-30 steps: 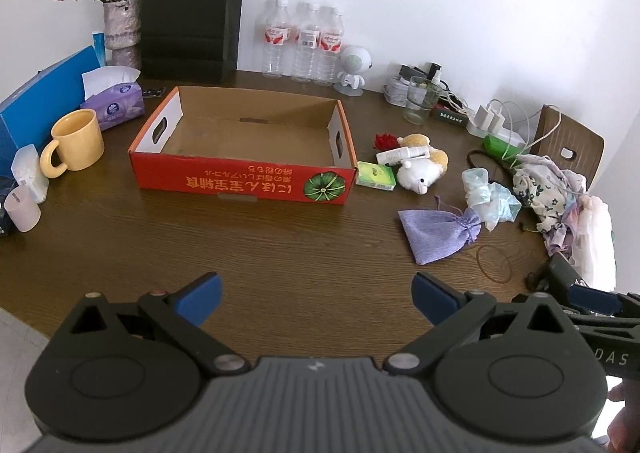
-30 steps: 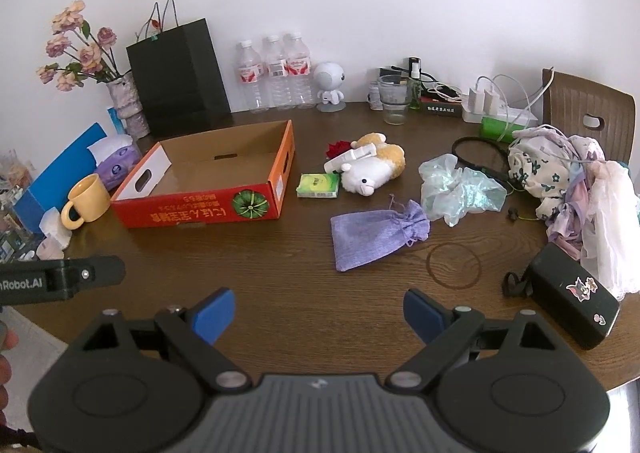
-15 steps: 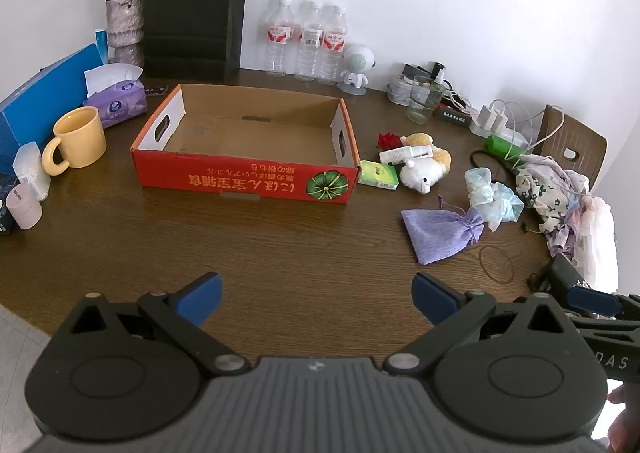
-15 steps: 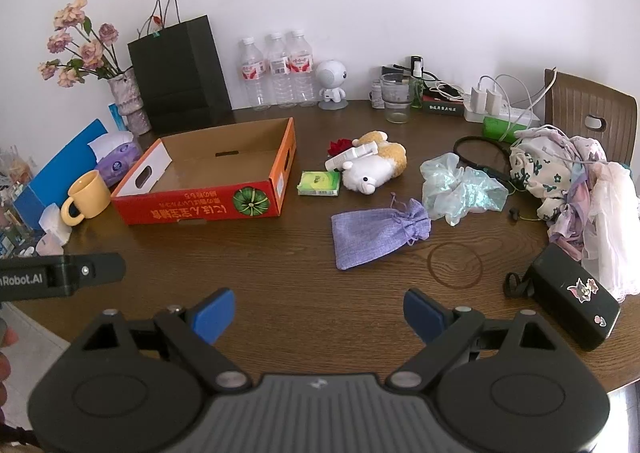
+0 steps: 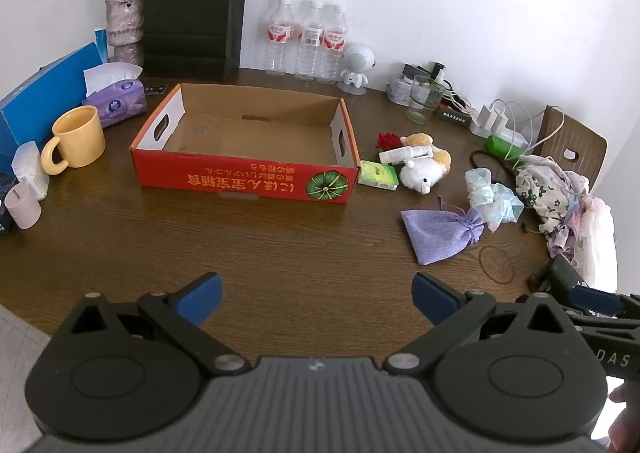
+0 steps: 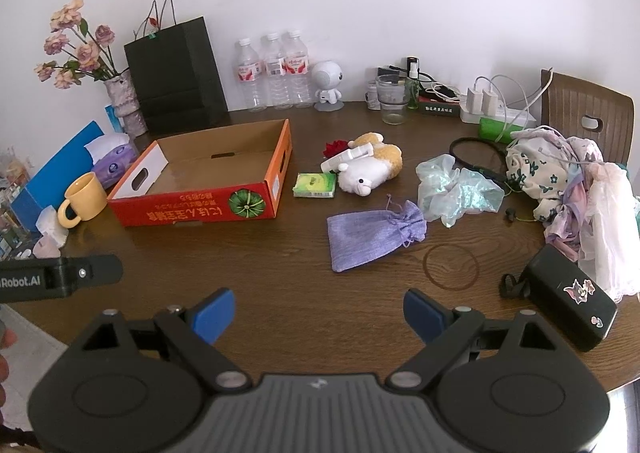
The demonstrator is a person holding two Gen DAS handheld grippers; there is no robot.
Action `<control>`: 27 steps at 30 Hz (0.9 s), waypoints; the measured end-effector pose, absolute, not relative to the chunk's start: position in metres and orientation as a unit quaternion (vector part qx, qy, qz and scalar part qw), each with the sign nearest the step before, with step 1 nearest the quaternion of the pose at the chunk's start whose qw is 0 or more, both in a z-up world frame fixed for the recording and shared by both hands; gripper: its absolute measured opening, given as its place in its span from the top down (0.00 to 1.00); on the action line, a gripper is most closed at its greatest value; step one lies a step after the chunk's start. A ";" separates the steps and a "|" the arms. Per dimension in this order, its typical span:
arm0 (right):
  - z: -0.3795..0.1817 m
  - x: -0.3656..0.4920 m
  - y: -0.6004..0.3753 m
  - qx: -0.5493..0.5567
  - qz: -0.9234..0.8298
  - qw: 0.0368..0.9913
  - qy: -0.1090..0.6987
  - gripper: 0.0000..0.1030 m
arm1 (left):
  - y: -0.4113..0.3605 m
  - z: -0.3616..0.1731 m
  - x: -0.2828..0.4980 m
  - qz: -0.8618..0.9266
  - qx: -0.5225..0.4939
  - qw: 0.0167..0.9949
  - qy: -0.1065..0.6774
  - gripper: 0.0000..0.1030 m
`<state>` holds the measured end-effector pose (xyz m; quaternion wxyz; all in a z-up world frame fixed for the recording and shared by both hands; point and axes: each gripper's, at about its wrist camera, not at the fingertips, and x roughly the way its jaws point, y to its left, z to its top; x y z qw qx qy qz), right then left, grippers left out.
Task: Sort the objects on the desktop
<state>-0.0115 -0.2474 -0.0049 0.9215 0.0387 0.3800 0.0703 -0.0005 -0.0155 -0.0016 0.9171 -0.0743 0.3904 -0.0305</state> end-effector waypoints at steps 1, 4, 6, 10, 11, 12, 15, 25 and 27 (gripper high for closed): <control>-0.005 -0.011 -0.247 0.038 0.071 0.921 0.380 0.11 | -0.016 -0.002 -0.001 -0.030 -0.074 0.917 0.390 0.00; -0.005 -0.011 -0.247 0.037 0.072 0.921 0.380 0.11 | -0.015 -0.002 0.000 -0.030 -0.075 0.917 0.391 0.00; -0.005 -0.011 -0.246 0.037 0.072 0.921 0.381 0.11 | -0.015 -0.003 0.000 -0.030 -0.075 0.916 0.392 0.00; -0.005 -0.011 -0.246 0.036 0.072 0.921 0.381 0.11 | -0.015 -0.003 0.001 -0.030 -0.076 0.916 0.393 0.00; -0.005 -0.011 -0.245 0.035 0.072 0.921 0.382 0.11 | -0.015 -0.003 0.001 -0.030 -0.076 0.916 0.393 0.00; -0.005 -0.011 -0.245 0.035 0.072 0.921 0.382 0.11 | -0.014 -0.003 0.001 -0.030 -0.076 0.916 0.393 0.00; -0.006 -0.011 -0.245 0.035 0.072 0.920 0.383 0.11 | -0.014 -0.003 0.001 -0.030 -0.076 0.916 0.394 0.00; -0.010 -0.007 -0.244 0.034 0.077 0.918 0.387 0.11 | -0.013 -0.006 0.003 -0.026 -0.080 0.914 0.398 0.00; -0.012 -0.006 -0.244 0.034 0.079 0.917 0.389 0.11 | -0.012 -0.007 0.004 -0.025 -0.080 0.913 0.400 0.00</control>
